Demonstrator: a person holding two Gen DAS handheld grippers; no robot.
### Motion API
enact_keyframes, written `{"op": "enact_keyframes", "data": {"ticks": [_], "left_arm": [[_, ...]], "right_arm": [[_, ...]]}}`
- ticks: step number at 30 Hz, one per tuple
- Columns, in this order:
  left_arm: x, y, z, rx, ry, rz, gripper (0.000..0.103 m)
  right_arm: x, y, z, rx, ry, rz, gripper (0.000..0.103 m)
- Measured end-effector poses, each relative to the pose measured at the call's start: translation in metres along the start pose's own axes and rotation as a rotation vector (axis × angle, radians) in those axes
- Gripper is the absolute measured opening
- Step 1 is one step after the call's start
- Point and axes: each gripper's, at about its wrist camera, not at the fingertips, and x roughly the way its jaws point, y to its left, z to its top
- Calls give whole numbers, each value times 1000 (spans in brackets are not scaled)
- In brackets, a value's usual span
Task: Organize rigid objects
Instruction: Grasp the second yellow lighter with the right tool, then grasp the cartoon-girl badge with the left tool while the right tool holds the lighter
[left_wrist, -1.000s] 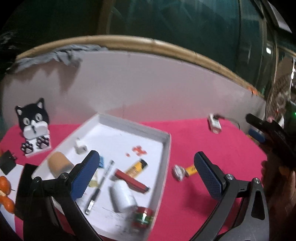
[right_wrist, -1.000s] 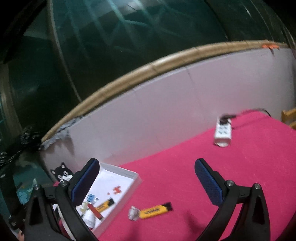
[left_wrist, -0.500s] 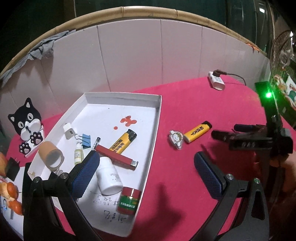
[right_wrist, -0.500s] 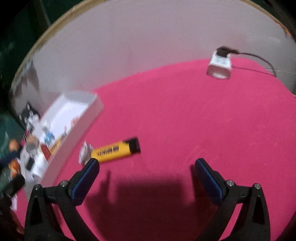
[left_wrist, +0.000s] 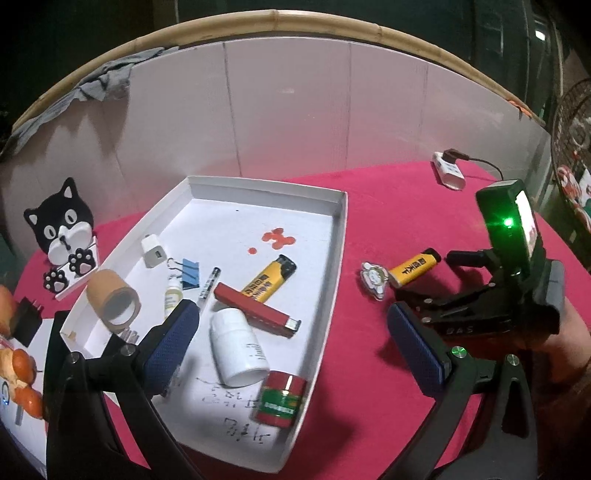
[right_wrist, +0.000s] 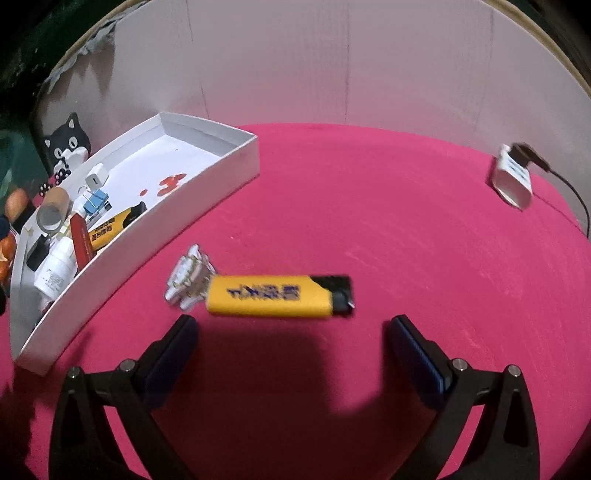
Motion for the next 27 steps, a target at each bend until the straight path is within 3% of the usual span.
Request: {"op": "enact_keyframes", "data": {"ticks": [3, 8, 9, 10, 11, 15, 17, 23, 27], "left_arm": [[0, 1, -1, -4, 0, -2, 103], [-1, -7, -1, 11, -7, -31, 103], [-1, -11, -2, 20, -4, -47, 103], [-1, -16, -2, 28, -1, -64, 103], [0, -20, -2, 36, 4, -86, 103], [14, -47, -5, 33, 83, -283, 103], [24, -62, -4, 32, 116, -334, 103], [65, -94, 4, 12, 180, -308, 103], [93, -99, 9, -38, 228, -185, 103]], "right_arm": [[6, 5, 4, -22, 8, -44, 103], [9, 1, 7, -27, 10, -40, 102], [9, 1, 8, -30, 6, -39, 99], [5, 0, 7, -33, -5, -36, 87], [2, -1, 6, -36, -17, -29, 81], [-7, -12, -2, -16, -22, 0, 81], [-14, -27, -10, 17, -25, -16, 81], [-39, -83, -34, 147, -45, -50, 81], [-46, -95, -40, 186, -63, -26, 81]]}}
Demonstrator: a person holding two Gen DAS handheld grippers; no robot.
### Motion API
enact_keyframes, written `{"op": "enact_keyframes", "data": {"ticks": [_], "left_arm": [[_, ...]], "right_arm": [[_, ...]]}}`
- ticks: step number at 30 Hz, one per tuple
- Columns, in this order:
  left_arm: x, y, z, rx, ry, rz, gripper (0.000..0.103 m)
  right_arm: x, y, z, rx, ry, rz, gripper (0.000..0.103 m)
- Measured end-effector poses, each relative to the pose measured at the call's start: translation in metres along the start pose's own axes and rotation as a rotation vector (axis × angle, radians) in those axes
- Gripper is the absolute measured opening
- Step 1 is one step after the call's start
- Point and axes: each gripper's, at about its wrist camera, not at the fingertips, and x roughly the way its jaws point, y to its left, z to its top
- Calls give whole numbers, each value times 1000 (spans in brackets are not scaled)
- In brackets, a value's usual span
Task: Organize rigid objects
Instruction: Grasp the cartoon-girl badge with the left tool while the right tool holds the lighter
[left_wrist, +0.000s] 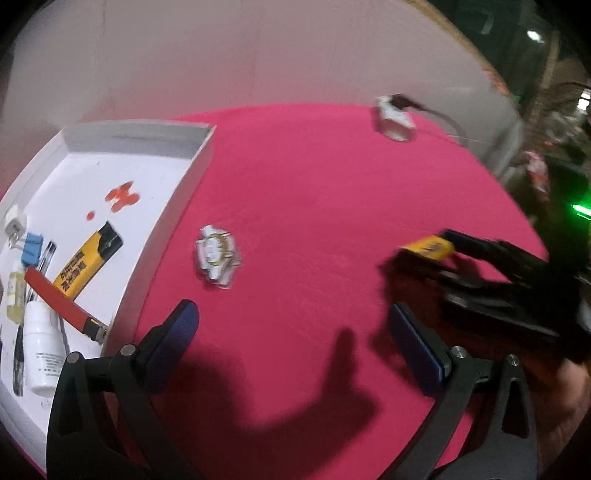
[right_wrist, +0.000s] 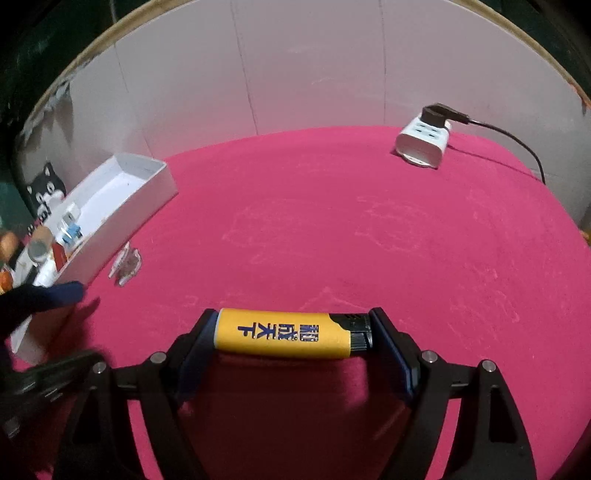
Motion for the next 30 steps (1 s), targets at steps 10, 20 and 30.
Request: {"op": "enact_keyframes", "data": {"ticks": [10, 20, 30], "left_arm": [[36, -16, 19, 93, -1, 140, 103], [1, 2, 0, 95, -59, -31, 102], [29, -21, 15, 179, -29, 55, 56]], "right_arm": [[-5, -16, -2, 91, -30, 91, 81], [-23, -52, -15, 195, -66, 94, 81], [-20, -52, -14, 197, -66, 108, 81]]}}
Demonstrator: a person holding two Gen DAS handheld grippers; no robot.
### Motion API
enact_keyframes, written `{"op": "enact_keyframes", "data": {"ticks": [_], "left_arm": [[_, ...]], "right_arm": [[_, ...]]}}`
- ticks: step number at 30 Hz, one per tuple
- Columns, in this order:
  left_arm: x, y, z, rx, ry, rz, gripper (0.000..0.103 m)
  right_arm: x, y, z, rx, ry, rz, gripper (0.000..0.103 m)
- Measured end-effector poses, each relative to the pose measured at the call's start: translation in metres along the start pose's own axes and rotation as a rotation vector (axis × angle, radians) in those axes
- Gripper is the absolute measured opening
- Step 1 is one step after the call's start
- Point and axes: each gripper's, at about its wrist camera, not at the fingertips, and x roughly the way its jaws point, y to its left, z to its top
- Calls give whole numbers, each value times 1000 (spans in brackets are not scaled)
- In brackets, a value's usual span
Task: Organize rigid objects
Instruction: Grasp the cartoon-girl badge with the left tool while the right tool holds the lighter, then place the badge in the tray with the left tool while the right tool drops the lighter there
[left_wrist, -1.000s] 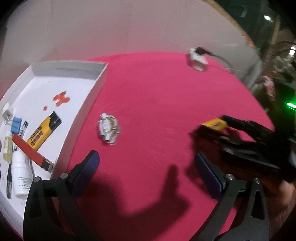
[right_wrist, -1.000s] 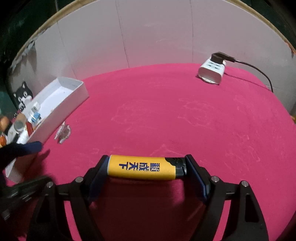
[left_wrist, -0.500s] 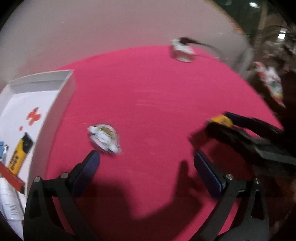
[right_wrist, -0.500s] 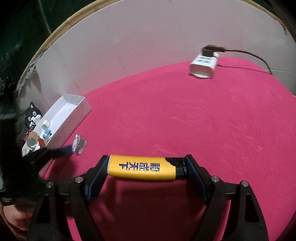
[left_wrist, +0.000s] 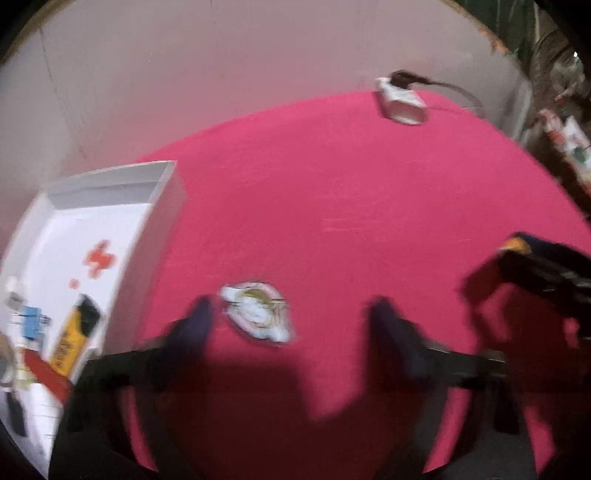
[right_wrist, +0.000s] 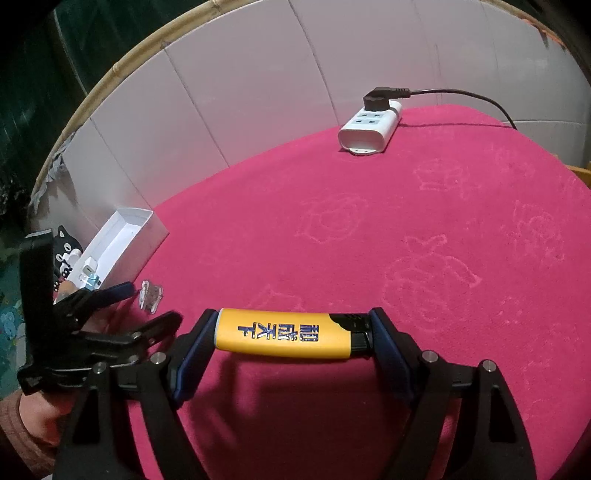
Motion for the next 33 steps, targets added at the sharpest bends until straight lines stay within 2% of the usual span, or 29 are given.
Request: {"op": "enact_keyframes", "data": {"ticks": [1, 3, 8, 11, 16, 24, 33], "left_arm": [[-4, -2, -4, 22, -10, 11, 31], [-11, -6, -9, 65, -19, 11, 30], [-26, 3, -17, 20, -35, -36, 29], [-49, 6, -13, -6, -89, -50, 29], [-95, 24, -1, -44, -213, -33, 29], [-148, 94, -8, -167, -332, 66, 29], [-170, 169, -34, -304, -370, 168, 29]], "right_arm": [[0, 0, 1, 0, -1, 1, 81], [-1, 0, 1, 1, -4, 6, 81], [-10, 8, 0, -26, -48, -19, 81], [-25, 17, 3, -32, -89, -17, 81], [-51, 54, 18, -129, -153, -41, 81], [-57, 133, 30, -305, -188, -28, 81], [-47, 210, 35, -487, -198, 16, 81]]}}
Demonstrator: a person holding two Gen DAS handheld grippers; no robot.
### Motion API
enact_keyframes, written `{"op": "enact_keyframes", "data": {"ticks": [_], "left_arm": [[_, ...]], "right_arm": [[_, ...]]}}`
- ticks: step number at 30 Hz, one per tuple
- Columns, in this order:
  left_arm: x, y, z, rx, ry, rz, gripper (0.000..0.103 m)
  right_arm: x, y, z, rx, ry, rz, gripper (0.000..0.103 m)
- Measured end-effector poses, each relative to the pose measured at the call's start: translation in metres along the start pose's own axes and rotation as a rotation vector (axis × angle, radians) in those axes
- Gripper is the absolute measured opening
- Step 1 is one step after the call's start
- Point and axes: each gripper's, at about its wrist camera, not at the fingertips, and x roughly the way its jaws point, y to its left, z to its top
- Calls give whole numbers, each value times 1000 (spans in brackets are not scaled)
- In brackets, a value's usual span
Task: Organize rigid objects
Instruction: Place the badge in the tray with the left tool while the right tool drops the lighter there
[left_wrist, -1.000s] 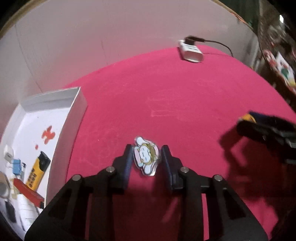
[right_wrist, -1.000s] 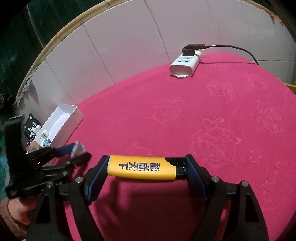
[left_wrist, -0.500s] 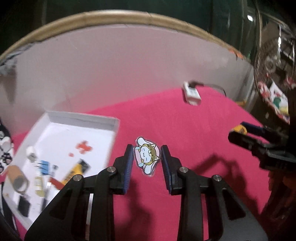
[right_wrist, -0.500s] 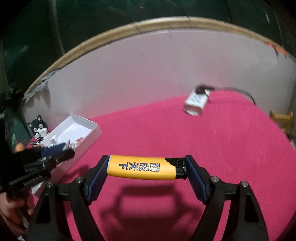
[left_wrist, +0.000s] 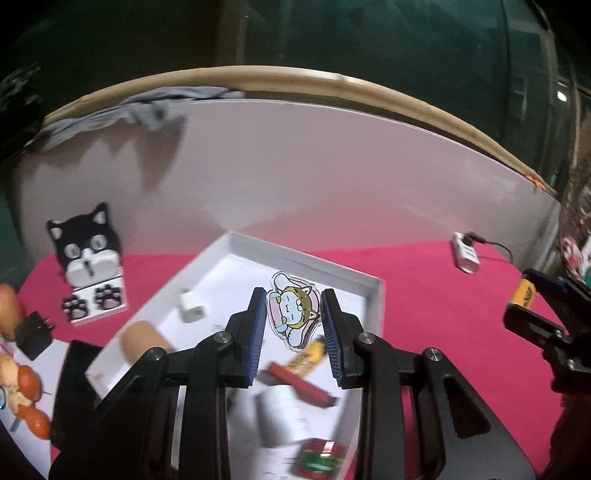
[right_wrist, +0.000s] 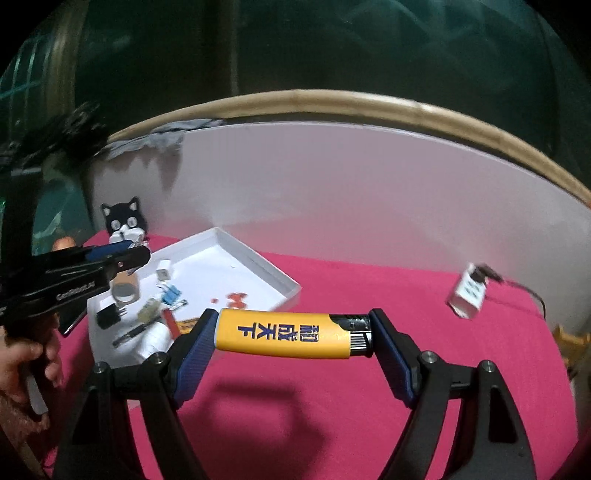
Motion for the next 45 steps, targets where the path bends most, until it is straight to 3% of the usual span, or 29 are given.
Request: {"op": "enact_keyframes", "data": {"ticks": [8, 20, 28, 34, 35, 36, 37, 39, 45], "left_arm": [[8, 45, -5, -59, 9, 71, 29], [35, 84, -11, -110, 52, 116, 29], [63, 88, -3, -95, 94, 146, 29], [70, 88, -6, -92, 108, 181, 31], [70, 87, -7, -90, 109, 189, 33], [70, 87, -8, -90, 111, 198, 46], [70, 87, -9, -90, 112, 202, 71], [68, 88, -10, -94, 111, 203, 94], [60, 79, -11, -68, 112, 179, 103]], "right_arm": [[22, 50, 23, -110, 6, 40, 81], [63, 94, 32, -202, 56, 82, 81], [111, 112, 32, -207, 107, 101, 81], [150, 105, 26, -120, 159, 132, 82], [153, 103, 25, -107, 164, 134, 84], [155, 101, 23, -93, 165, 135, 87], [154, 99, 22, -83, 162, 135, 93], [150, 95, 20, -63, 150, 147, 103], [129, 82, 21, 0, 93, 150, 103]]}}
